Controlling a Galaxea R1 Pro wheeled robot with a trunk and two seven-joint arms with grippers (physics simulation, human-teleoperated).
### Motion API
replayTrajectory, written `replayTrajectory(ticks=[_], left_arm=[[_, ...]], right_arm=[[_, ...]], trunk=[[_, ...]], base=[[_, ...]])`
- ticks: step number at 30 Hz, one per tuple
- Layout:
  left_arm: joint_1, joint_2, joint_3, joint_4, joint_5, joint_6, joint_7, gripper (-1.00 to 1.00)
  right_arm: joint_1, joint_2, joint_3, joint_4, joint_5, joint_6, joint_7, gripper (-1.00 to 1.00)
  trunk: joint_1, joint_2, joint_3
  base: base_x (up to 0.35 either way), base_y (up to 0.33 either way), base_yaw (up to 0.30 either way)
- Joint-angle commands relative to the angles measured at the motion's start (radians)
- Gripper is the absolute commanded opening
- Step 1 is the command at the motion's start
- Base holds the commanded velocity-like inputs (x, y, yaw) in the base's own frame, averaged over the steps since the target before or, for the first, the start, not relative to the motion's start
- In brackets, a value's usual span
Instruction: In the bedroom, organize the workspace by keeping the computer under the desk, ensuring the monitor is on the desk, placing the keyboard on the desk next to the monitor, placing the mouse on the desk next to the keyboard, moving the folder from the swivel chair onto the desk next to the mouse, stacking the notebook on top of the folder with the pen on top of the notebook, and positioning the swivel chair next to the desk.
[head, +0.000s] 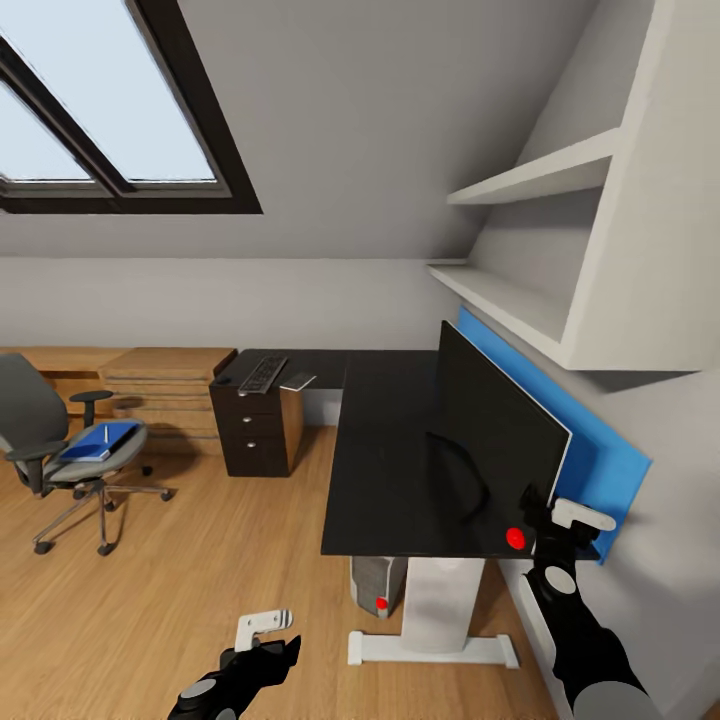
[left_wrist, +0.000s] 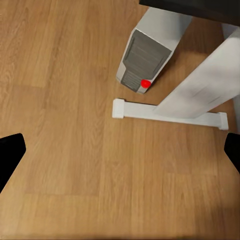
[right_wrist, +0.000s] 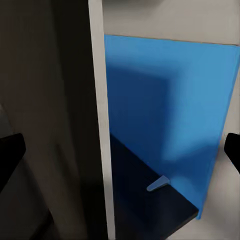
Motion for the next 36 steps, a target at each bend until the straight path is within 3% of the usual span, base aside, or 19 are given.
replayTrajectory(ticks=[1, 7, 10, 14, 36], left_arm=[[-0.001, 0.001, -0.003, -0.001, 0.010, 0.001, 0.010, 1.00], [-0.001, 0.001, -0.003, -0.001, 0.010, 0.001, 0.010, 1.00], [-0.001, 0.001, -0.003, -0.001, 0.009, 0.001, 0.010, 1.00], [-0.001, 0.001, -0.002, -0.001, 0.009, 0.001, 0.010, 1.00], [-0.001, 0.001, -0.003, -0.001, 0.009, 0.000, 0.010, 1.00]], right_arm=[[0.000, -0.001, 0.000, 0.001, 0.004, -0.001, -0.002, 1.00], [0.000, -0.001, 0.000, 0.001, 0.003, -0.002, 0.004, 1.00], [0.001, -0.001, 0.000, 0.001, 0.002, -0.001, 0.065, 1.00], [0.001, -0.001, 0.000, 0.001, 0.001, -0.001, 0.092, 1.00], [0.001, -0.005, -0.001, 0.001, 0.000, -0.002, 0.118, 1.00]], trunk=[[0.000, -0.001, -0.001], [0.000, -0.001, -0.001], [0.000, -0.001, -0.001], [0.000, -0.001, -0.001], [0.000, -0.001, -0.001]], base=[[-0.008, 0.000, 0.000], [-0.001, 0.000, 0.000], [0.000, 0.000, 0.000], [0.000, 0.000, 0.000], [0.077, 0.000, 0.000]])
